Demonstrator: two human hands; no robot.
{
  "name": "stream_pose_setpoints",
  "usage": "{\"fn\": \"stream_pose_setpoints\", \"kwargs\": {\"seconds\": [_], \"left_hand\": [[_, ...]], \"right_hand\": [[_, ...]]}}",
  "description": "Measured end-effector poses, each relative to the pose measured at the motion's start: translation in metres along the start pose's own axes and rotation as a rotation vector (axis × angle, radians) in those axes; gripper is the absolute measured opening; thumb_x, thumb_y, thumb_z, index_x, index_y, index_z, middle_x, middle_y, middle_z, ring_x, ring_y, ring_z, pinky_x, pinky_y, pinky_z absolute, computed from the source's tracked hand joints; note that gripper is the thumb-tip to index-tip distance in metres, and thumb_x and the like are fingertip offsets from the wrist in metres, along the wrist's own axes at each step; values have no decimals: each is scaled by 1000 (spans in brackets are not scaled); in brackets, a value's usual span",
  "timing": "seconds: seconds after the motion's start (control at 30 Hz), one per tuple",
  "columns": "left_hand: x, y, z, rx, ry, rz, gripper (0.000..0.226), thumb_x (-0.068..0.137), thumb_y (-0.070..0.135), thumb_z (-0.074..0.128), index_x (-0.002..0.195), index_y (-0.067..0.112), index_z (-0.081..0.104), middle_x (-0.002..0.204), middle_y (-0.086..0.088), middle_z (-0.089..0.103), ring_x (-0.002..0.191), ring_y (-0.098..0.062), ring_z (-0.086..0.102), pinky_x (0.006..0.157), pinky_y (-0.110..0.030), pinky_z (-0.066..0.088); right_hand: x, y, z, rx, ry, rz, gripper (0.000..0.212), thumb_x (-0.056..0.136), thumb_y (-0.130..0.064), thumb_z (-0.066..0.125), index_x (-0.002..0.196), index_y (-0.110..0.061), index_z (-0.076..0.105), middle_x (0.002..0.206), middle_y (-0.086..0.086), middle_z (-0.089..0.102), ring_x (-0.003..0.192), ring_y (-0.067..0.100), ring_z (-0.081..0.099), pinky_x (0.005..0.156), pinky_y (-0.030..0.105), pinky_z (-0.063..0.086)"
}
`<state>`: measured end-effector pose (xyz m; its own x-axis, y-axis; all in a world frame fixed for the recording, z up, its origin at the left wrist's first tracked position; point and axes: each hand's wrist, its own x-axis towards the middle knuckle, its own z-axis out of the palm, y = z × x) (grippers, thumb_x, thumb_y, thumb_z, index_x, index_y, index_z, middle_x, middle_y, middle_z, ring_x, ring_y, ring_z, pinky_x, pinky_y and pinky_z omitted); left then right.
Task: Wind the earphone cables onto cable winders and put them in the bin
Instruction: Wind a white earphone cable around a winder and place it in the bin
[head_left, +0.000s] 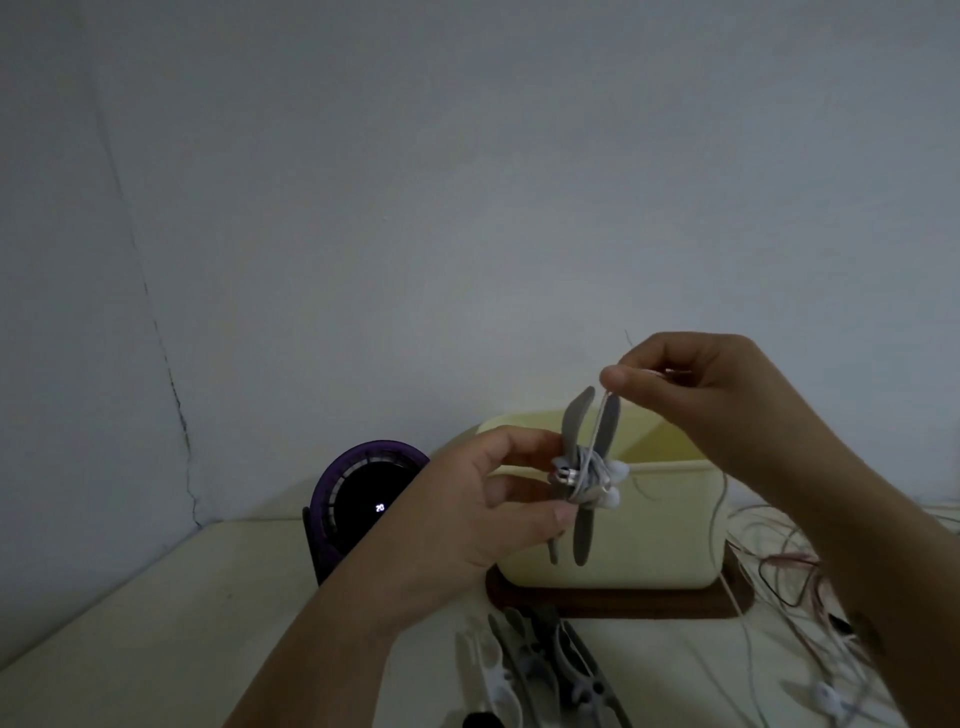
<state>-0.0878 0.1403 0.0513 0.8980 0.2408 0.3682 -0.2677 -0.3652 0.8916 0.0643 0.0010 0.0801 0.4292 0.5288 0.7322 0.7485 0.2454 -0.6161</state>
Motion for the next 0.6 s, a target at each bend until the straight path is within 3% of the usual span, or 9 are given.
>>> {"fn": "stream_pose_setpoints", "kwargs": {"seconds": [0.13, 0.17, 0.23, 0.3, 0.37, 0.43, 0.6], "left_hand": [[-3, 8, 2, -95, -103, 59, 35, 72, 10, 76, 104, 24, 74, 100, 2, 74, 91, -10, 68, 78, -25, 55], [-4, 11, 3, -125, -122, 79, 36, 70, 13, 75, 103, 29, 74, 99, 2, 74, 90, -10, 69, 78, -24, 55], [-4, 15, 6, -193, -106, 102, 38, 68, 12, 75, 102, 28, 74, 101, 0, 74, 92, -14, 70, 78, -25, 56], [-2, 17, 7, -267, -25, 106, 35, 70, 4, 74, 102, 19, 74, 105, -5, 73, 95, -20, 71, 76, -26, 57], [1, 15, 5, -347, 87, 102, 30, 75, 3, 73, 104, 9, 72, 107, -9, 73, 96, -23, 71, 76, -28, 58], [4, 10, 3, -408, 183, 85, 38, 71, 6, 68, 109, 5, 66, 108, -11, 72, 98, -24, 71, 78, -30, 59], [8, 3, -3, -511, 310, 61, 46, 69, 6, 62, 114, 3, 60, 108, -10, 73, 94, -19, 71, 75, -28, 59]], "right_hand": [[-2, 12, 7, 459, -222, 152, 44, 55, -65, 77, 60, -23, 67, 57, 11, 37, 52, 20, 28, 52, 23, 31], [-4, 10, 13, 540, -273, 167, 41, 52, -64, 79, 55, -24, 67, 54, 10, 41, 49, 19, 35, 51, 21, 35], [-10, 9, 29, 617, -306, 171, 40, 38, -66, 82, 49, -29, 71, 50, -6, 60, 46, 6, 58, 50, 14, 46], [-14, 9, 44, 679, -300, 181, 37, 41, -60, 81, 61, -30, 75, 57, -8, 67, 54, 1, 63, 56, 18, 52], [-14, 12, 55, 617, -232, 224, 25, 71, -46, 69, 61, -24, 72, 49, -9, 55, 45, 3, 50, 54, 26, 42], [-12, 17, 60, 350, -134, 258, 34, 90, -28, 57, 57, -25, 65, 45, -11, 40, 44, 7, 31, 52, 28, 27], [-16, 11, 62, -18, -264, 127, 31, 96, -29, 51, 69, -31, 66, 49, -11, 41, 44, 3, 30, 45, 14, 26]]}}
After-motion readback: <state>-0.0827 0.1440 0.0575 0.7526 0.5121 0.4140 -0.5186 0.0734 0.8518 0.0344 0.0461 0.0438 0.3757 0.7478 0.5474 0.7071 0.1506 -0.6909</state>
